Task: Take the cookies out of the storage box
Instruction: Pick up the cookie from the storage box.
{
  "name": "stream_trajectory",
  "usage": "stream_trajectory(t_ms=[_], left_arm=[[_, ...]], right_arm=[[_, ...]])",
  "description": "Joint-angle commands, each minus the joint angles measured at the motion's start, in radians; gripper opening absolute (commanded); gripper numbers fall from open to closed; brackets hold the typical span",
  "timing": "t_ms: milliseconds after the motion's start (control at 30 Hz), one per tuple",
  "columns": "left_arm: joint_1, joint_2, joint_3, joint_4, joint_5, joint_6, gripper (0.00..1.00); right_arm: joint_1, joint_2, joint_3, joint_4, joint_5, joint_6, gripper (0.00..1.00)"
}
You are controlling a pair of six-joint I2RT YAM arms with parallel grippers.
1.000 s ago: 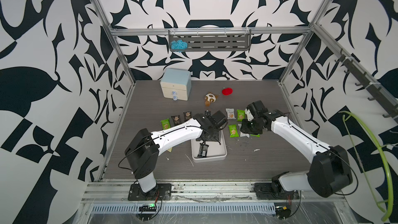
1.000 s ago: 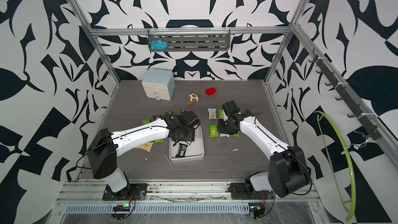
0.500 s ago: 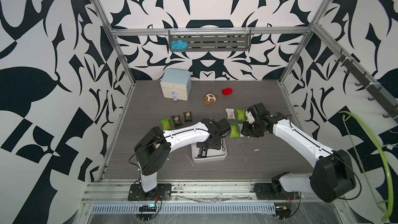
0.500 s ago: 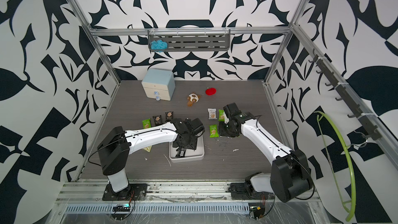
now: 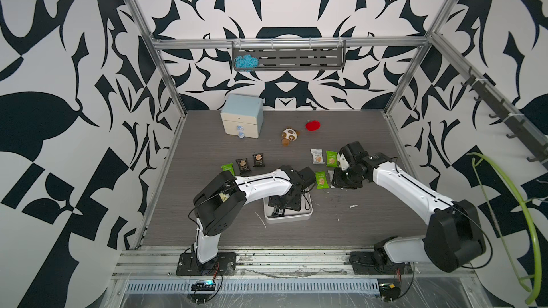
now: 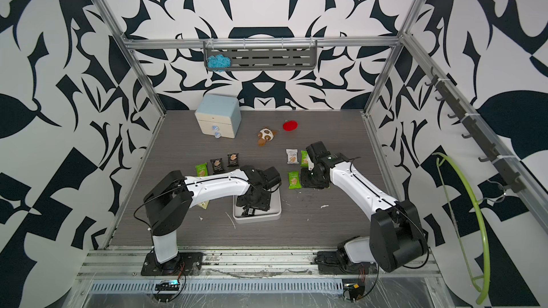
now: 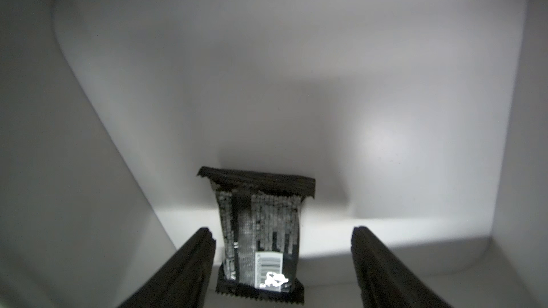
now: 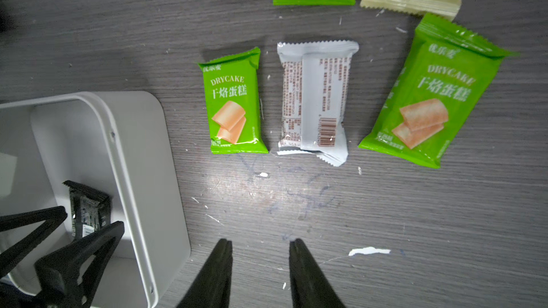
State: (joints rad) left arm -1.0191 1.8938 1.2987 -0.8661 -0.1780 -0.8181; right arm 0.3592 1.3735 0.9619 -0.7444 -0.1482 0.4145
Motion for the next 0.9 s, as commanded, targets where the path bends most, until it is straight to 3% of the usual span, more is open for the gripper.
stream_trajectory(t_ms=[0,267,567,867], left_arm=[[0.017,0.015,-0.036,0.006,0.023,0.023,0.79],[0.042,0.018,-0.076,0.069,0.060,0.051,0.75],[0.045,0.041,-0.043,0.073,0.068,0.056,0.55],[0.045,0.043,0.024,0.059,0.040,0.048,0.51]], right_arm=[[-0.006,-0.001,0.034,-0.016,0.019,-0.017,0.38],[-0.006,0.006,0.035,-0.019,0.021,-0.014,0.38],[-0.006,0.010,0.035,-0.021,0.023,-0.013,0.37],[-0.008,0.012,0.045,-0.026,0.030,-0.031,0.37]])
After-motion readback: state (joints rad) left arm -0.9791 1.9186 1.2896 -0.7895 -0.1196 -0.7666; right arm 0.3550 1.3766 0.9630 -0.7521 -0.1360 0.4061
